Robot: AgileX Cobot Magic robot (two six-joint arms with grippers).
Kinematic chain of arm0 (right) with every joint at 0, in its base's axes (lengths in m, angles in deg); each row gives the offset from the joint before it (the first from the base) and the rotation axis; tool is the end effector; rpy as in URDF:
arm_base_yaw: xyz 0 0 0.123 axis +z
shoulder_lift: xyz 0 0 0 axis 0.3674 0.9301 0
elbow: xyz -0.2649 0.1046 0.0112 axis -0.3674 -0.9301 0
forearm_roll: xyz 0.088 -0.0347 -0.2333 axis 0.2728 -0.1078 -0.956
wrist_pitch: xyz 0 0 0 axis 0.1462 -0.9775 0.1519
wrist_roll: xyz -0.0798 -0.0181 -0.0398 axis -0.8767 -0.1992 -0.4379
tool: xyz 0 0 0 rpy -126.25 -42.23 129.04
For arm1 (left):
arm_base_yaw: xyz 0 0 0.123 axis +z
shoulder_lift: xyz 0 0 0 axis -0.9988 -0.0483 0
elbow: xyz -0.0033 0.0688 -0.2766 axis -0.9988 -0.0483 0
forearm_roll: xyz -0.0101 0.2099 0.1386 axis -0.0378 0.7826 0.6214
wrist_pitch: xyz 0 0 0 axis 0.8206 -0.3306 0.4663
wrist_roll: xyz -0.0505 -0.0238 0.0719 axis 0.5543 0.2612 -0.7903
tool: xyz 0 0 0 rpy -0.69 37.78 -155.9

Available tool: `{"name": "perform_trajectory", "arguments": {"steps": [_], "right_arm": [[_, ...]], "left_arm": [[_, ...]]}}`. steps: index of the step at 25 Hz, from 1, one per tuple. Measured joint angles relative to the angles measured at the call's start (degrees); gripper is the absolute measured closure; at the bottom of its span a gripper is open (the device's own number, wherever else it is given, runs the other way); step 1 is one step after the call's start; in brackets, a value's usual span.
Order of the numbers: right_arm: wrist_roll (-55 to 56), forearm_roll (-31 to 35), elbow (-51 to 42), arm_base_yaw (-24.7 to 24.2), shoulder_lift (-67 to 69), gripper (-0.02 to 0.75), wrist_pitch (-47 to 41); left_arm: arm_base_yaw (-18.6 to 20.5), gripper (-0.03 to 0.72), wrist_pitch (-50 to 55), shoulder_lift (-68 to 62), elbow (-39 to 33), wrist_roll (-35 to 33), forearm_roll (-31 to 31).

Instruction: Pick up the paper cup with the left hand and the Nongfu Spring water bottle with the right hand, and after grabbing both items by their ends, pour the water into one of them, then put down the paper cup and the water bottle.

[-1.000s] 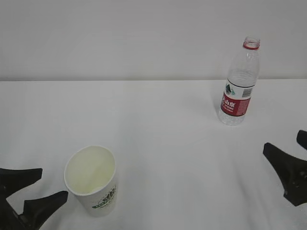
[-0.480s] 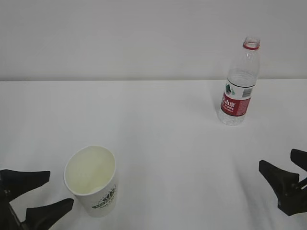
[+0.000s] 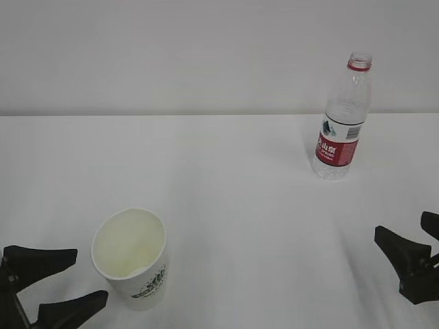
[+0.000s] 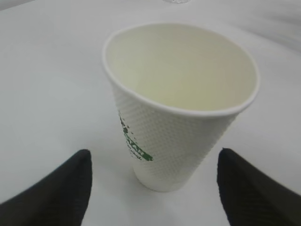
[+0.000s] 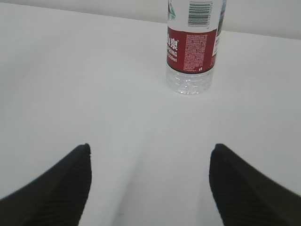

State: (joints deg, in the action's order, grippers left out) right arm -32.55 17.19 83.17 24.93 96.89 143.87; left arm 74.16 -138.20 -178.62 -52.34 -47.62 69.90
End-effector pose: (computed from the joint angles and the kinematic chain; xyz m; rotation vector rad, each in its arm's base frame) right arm 0.1627 0.0297 0.1222 -0.3139 1.9212 0.1794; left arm 0.1424 -0.0800 0.1145 0.7545 1.8744 -0.5482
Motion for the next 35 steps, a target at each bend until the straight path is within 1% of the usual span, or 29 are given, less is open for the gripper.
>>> {"name": "perform_trajectory", "arguments": {"steps": [17, 24, 30, 35], "right_arm": [[-0.11, 0.08, 0.00, 0.00, 0.04, 0.147, 0.13], [-0.11, 0.08, 0.00, 0.00, 0.04, 0.147, 0.13], [-0.11, 0.08, 0.00, 0.00, 0.13, 0.148, 0.13], [-0.11, -0.02, 0.00, 0.00, 0.13, 0.148, 0.13]], "left_arm": [[0.00, 0.095, 0.00, 0.00, 0.00, 0.24, 2.18], [0.00, 0.095, 0.00, -0.11, 2.76, 0.81, 2.32], [0.00, 0.095, 0.00, -5.16, 3.99, 0.90, 3.05], [0.00, 0.095, 0.00, -7.50, 4.24, 1.03, 5.36]]}}
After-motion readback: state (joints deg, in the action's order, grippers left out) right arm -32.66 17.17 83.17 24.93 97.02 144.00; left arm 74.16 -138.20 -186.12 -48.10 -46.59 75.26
